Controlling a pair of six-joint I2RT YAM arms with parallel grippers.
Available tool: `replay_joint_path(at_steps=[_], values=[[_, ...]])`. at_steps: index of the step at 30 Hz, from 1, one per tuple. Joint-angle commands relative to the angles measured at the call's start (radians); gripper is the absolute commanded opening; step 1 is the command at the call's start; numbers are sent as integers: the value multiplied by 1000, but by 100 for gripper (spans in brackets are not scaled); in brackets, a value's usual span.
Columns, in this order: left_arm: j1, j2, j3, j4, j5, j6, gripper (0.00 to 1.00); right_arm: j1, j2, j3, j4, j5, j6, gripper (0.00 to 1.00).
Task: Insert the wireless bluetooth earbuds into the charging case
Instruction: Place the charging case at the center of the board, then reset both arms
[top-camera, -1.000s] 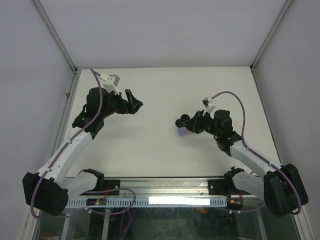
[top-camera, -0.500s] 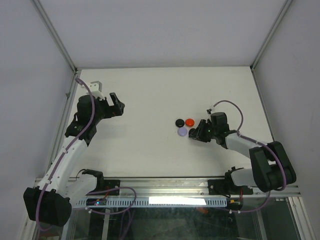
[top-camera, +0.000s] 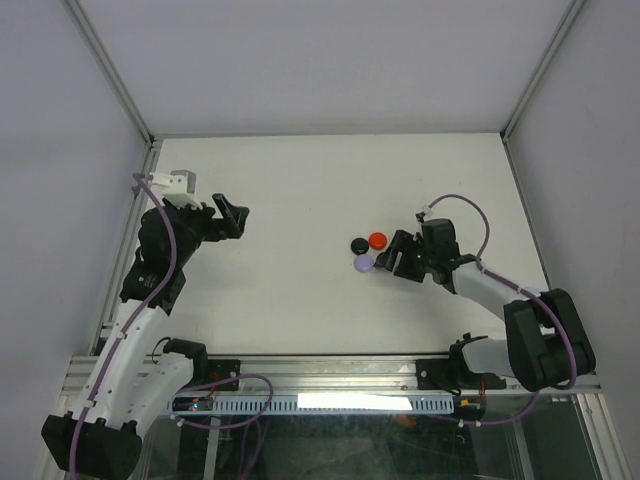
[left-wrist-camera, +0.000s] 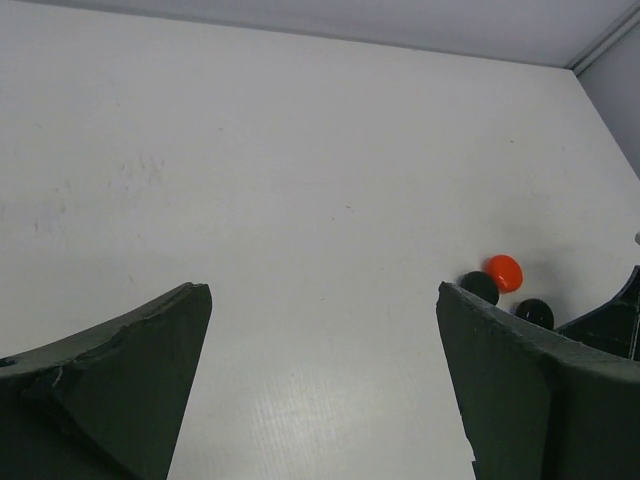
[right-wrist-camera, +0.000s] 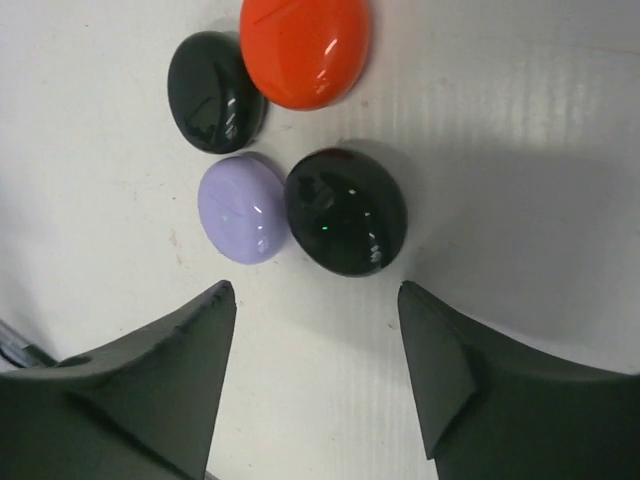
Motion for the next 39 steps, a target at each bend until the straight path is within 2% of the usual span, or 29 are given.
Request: replay_joint_path(at_steps=[1, 3, 4, 5, 12, 15, 20, 24, 28, 39], values=[[11, -71, -14, 71, 44, 16, 99, -1, -119, 55, -159, 101, -67, 74], [11, -111, -11, 60, 47, 16, 99, -2, -168, 76, -212, 137, -89, 81], [10, -133, -10, 54, 45, 18, 99, -2, -213, 91, -244, 159, -101, 94], [11, -162, -9, 44, 38, 19, 99, -2, -246, 107, -278, 187, -107, 99], [11, -322, 28, -36, -13, 1, 99, -4, -513, 255, -451, 361, -176, 99], [11, -377, 31, -64, -115, -23, 99, -4, -652, 267, -451, 454, -222, 99], [11, -407, 71, -140, -308, -44, 99, -4, -863, 283, -460, 523, -350, 99], [11, -409, 101, -169, -315, -23, 99, -4, -984, 264, -456, 585, -421, 99], [11, -405, 88, -169, -261, -26, 99, -3, -1044, 235, -434, 608, -432, 99], [11, -351, 62, -155, -179, -41, 99, -2, -1017, 246, -448, 613, -440, 99]])
